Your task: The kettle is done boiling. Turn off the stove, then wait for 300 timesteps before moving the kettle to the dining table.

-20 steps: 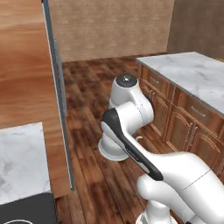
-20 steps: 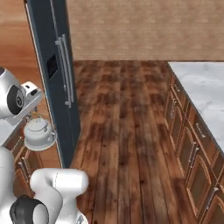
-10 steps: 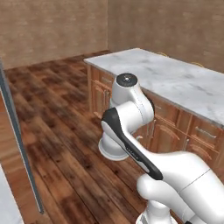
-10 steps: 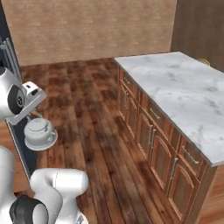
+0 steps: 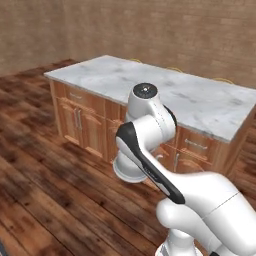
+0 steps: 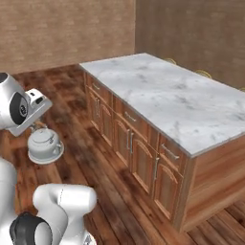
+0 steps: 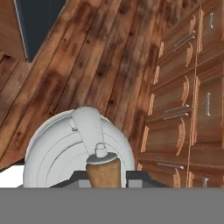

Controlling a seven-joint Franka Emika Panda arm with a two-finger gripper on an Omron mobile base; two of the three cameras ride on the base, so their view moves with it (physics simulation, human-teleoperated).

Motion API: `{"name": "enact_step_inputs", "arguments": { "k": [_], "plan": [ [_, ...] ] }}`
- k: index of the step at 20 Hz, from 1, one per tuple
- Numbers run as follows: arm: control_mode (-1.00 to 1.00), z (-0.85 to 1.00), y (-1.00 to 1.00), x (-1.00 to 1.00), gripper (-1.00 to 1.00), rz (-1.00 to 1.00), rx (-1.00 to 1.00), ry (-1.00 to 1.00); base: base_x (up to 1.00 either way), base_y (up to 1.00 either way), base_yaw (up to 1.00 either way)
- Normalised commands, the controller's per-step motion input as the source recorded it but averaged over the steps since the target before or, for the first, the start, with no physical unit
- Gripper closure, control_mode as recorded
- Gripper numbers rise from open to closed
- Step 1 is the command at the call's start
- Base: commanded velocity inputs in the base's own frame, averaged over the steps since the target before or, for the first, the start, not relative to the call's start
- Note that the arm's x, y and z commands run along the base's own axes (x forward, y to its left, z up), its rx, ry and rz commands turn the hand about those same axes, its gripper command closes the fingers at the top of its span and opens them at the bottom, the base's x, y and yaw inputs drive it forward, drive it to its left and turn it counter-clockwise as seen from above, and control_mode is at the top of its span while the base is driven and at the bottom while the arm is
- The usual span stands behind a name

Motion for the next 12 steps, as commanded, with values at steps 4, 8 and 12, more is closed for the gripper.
{"name": "enact_step_inputs", "arguments": {
  "k": [4,8,12],
  "plan": [
    [1.0,0.0,0.0,0.0,1.0,0.0,0.0,0.0,0.01,-0.65,-0.35],
    [1.0,0.0,0.0,0.0,1.0,0.0,0.0,0.0,0.06,-0.68,-0.32],
    [1.0,0.0,0.0,0.0,1.0,0.0,0.0,0.0,0.1,-0.65,-0.3]
  ]
}}
